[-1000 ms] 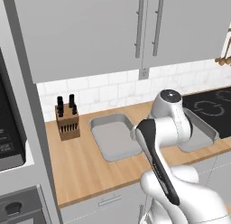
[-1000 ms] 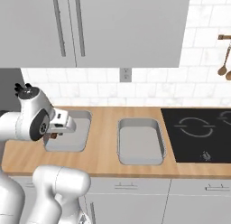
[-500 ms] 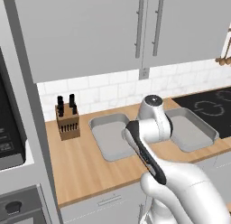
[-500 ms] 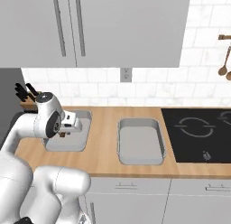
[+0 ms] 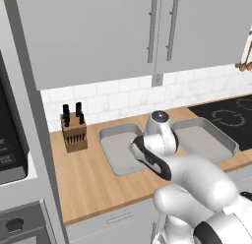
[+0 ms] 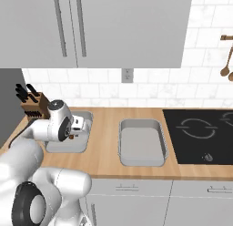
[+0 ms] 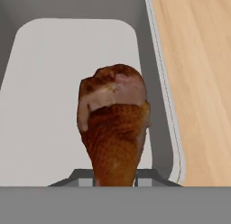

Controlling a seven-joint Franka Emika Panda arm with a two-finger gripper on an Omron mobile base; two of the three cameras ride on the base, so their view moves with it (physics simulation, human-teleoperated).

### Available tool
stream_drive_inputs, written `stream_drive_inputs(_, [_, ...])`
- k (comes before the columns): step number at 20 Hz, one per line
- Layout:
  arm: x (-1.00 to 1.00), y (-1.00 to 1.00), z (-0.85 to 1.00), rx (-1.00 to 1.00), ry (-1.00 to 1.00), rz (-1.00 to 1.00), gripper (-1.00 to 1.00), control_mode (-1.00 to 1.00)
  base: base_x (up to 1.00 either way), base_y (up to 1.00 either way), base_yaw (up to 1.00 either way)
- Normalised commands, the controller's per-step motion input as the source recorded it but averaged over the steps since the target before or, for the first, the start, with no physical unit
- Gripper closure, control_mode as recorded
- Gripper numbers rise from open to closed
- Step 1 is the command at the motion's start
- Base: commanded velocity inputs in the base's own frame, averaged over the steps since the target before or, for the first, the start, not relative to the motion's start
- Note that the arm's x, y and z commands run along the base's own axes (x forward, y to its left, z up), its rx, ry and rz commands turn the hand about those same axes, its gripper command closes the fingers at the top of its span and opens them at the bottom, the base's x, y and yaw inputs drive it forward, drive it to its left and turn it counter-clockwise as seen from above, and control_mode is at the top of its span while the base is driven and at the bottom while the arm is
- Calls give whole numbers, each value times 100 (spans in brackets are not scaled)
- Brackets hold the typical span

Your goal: Place one potato and one chicken drumstick in each tupperware on the nearby counter, to pack two identical lunches.

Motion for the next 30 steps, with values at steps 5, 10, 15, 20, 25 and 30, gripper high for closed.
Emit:
stream_drive_inputs(5, [62, 8, -30, 0, 0, 0, 100, -100, 0, 0, 0])
stream_drive_inputs(10, [52, 18, -16, 0, 0, 0, -100, -100, 0, 0, 0])
stream_drive_inputs(15, [0, 0, 42, 0, -1, -4, -100, -100, 0, 0, 0])
stream_drive_inputs(20, [-45, -18, 75, 3, -5, -11, -100, -100, 0, 0, 0])
stream_drive_inputs(25, [-88, -66, 72, 13, -7, -11, -100, -100, 0, 0, 0])
stream_drive_inputs(30, [-96, -66, 28, 11, -14, -3, -100, -100, 0, 0, 0])
